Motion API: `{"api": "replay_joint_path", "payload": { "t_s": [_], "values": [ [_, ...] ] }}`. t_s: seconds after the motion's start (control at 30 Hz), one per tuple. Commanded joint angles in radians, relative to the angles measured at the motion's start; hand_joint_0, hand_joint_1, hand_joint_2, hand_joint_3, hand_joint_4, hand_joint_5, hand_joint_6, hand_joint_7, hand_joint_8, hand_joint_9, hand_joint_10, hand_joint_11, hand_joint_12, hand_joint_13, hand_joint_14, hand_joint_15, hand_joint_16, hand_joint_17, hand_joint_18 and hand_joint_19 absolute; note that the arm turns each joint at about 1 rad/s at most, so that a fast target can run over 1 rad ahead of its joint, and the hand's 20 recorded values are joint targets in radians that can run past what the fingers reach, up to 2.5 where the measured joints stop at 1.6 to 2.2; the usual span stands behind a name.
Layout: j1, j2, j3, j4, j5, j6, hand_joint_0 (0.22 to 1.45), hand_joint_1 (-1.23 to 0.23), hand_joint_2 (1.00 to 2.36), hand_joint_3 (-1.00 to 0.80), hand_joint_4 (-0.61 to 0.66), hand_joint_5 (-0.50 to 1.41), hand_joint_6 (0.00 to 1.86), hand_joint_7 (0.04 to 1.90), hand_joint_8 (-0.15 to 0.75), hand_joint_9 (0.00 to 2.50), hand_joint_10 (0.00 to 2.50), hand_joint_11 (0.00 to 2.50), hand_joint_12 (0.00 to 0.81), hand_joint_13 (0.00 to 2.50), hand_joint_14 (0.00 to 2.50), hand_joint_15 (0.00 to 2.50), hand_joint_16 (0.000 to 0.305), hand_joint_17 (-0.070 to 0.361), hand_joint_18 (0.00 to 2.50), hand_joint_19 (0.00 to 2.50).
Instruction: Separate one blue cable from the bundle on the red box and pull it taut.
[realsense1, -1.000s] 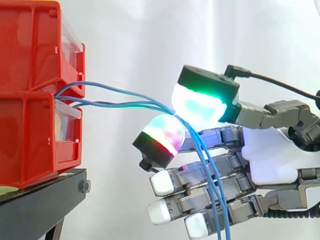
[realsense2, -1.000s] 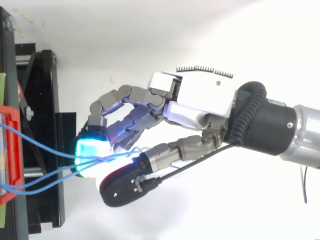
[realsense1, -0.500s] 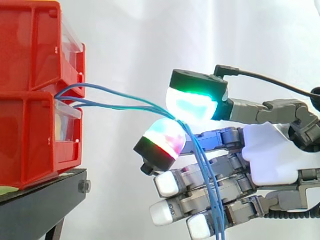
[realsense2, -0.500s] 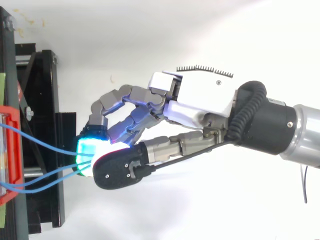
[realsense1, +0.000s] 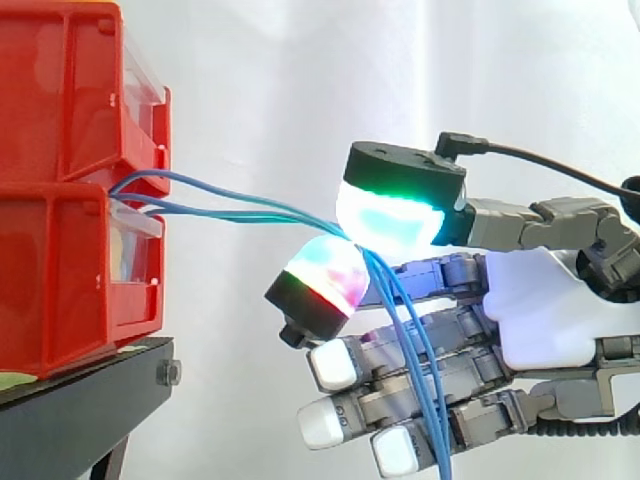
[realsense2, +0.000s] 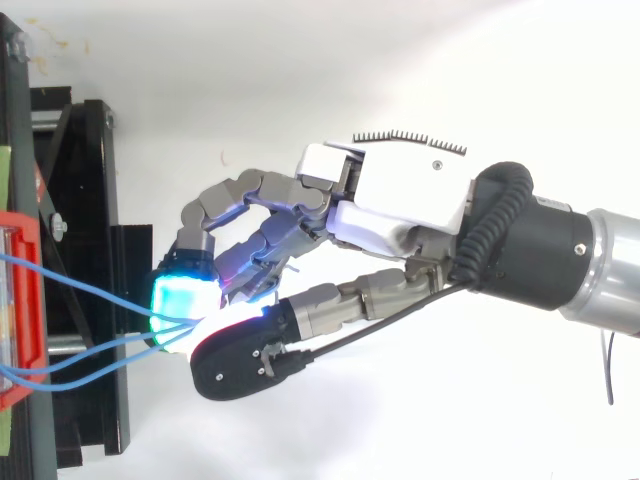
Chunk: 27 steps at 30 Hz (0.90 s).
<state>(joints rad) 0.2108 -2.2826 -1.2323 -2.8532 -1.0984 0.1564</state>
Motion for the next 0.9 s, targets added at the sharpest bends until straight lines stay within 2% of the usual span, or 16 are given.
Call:
{"api": "replay_joint_path", "payload": {
  "t_s": [0.0, 0.07, 0.13, 0.2, 0.43, 0.6, 0.7, 0.73, 0.77, 0.8, 0.87],
  "values": [
    [-0.001, 0.002, -0.001, 0.0, 0.0, 0.002, 0.78, -0.91, 1.02, -0.16, -0.04, -0.2, 0.9, 0.92, 0.254, 0.76, 0.01, 0.54, 0.3, 0.69, 0.01, 0.34, 0.037, 0.084, 0.72, 0.44],
    [-0.001, 0.002, 0.001, 0.0, 0.0, 0.002, 0.76, -0.92, 1.02, -0.24, -0.01, -0.2, 0.9, 0.9, 0.254, 0.76, 0.01, 0.54, 0.299, 0.69, 0.01, 0.33, 0.038, 0.084, 0.74, 0.42],
    [0.001, 0.002, 0.002, 0.0, 0.0, 0.002, 0.73, -0.96, 1.0, -0.45, -0.01, -0.2, 0.89, 0.95, 0.253, 0.75, 0.01, 0.55, 0.299, 0.69, 0.01, 0.33, 0.038, 0.084, 0.74, 0.41],
    [0.001, 0.002, 0.002, 0.0, 0.0, 0.002, 0.68, -0.94, 1.0, -0.5, -0.01, -0.2, 0.89, 0.94, 0.256, 0.75, 0.01, 0.54, 0.301, 0.68, 0.01, 0.34, 0.038, 0.085, 0.73, 0.43],
    [-0.001, 0.002, 0.004, -0.002, 0.0, 0.002, 0.5, -0.73, 1.0, -0.5, 0.04, -0.19, 0.89, 0.92, 0.294, 0.79, 0.01, 0.55, 0.333, 0.71, 0.01, 0.36, 0.044, 0.1, 0.75, 0.47],
    [0.001, 0.003, 0.005, -0.008, 0.0, 0.002, 0.45, -0.55, 1.0, -0.5, 0.08, -0.18, 0.89, 0.92, 0.326, 0.83, 0.01, 0.54, 0.359, 0.72, 0.01, 0.36, 0.05, 0.112, 0.77, 0.48],
    [0.001, 0.003, 0.005, -0.009, 0.0, 0.002, 0.5, -0.54, 1.0, -0.5, 0.06, -0.18, 0.88, 0.96, 0.313, 0.83, 0.01, 0.55, 0.341, 0.71, 0.01, 0.37, 0.046, 0.102, 0.73, 0.51],
    [-0.001, 0.002, 0.004, -0.009, 0.0, 0.002, 0.57, -0.57, 1.0, -0.45, 0.04, -0.18, 0.87, 0.99, 0.298, 0.83, 0.01, 0.55, 0.324, 0.7, 0.01, 0.37, 0.042, 0.094, 0.7, 0.53],
    [0.001, 0.002, 0.005, -0.009, 0.0, 0.002, 0.58, -0.58, 1.01, -0.4, 0.04, -0.18, 0.87, 0.99, 0.3, 0.84, 0.01, 0.55, 0.322, 0.7, 0.01, 0.38, 0.042, 0.094, 0.7, 0.53],
    [0.001, 0.003, 0.005, -0.009, 0.0, 0.002, 0.58, -0.63, 1.01, -0.27, 0.05, -0.17, 0.88, 0.93, 0.334, 0.87, 0.01, 0.55, 0.362, 0.74, 0.01, 0.36, 0.05, 0.112, 0.77, 0.48],
    [0.001, 0.002, 0.008, -0.009, 0.0, 0.003, 0.58, -0.66, 1.0, -0.18, 0.05, -0.17, 0.89, 0.92, 0.346, 0.87, 0.01, 0.55, 0.377, 0.75, 0.01, 0.36, 0.053, 0.118, 0.8, 0.46]
  ]
}}
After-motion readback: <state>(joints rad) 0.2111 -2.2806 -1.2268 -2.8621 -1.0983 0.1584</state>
